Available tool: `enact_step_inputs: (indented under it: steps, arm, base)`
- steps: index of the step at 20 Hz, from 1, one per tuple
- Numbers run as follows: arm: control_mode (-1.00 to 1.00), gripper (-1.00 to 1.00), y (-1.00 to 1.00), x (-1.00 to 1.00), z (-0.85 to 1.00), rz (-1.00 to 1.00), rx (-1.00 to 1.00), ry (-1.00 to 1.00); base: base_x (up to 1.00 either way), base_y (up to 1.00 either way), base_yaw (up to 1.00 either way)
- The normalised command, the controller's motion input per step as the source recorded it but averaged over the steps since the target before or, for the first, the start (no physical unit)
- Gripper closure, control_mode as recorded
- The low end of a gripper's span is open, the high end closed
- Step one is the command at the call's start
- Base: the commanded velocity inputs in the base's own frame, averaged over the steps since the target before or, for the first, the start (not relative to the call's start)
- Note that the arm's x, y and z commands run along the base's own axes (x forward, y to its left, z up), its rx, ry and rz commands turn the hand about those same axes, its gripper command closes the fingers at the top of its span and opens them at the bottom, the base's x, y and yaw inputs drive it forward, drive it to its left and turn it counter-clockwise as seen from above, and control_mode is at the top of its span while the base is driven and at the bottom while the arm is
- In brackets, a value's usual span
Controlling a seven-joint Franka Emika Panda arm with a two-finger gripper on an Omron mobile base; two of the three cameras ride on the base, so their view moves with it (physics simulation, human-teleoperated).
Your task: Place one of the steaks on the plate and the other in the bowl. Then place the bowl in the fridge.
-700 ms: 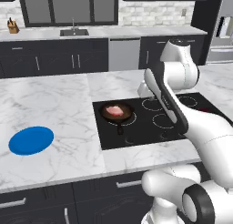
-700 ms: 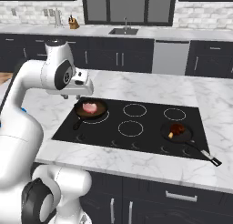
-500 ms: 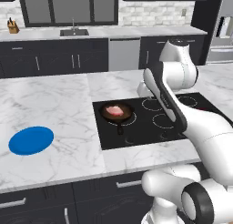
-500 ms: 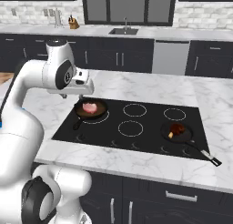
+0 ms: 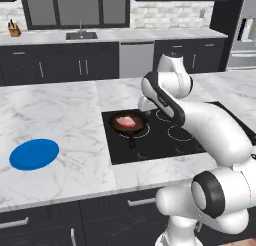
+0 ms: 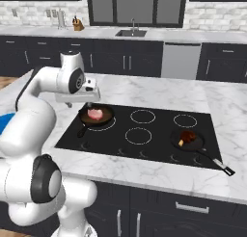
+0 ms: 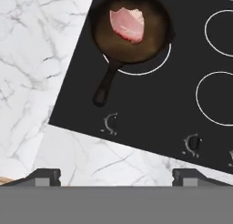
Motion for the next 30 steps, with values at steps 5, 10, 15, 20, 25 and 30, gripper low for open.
enact_step_inputs:
  steps: [5,10,15,20,25,30]
  arm:
    - [-1.00,-1.00,0.00,0.75,-0.45,0.05,-0.01,0.02]
    - [-1.00,-1.00,0.03,0.34,-0.40,-0.01,-0.01,0.03]
    - [-1.00,-1.00,0.24,0.03,-0.07,-0.03,0.00,0.00]
    - [-1.00,-1.00,0.05,0.01,-0.11,0.00,0.00,0.00]
    - [-1.00,-1.00,0.00,0.15,-0.20,0.00,0.00,0.03]
    - [-1.00,-1.00,0.00,0.42,-0.26,0.00,0.00,0.07]
  base:
    - [0.00,0.00,0.00]
    - [0.00,0.00,0.00]
    - [0.00,0.00,0.00]
    - [0.00,0.00,0.00]
    - [0.00,0.00,0.00]
    - [0.00,0.00,0.00]
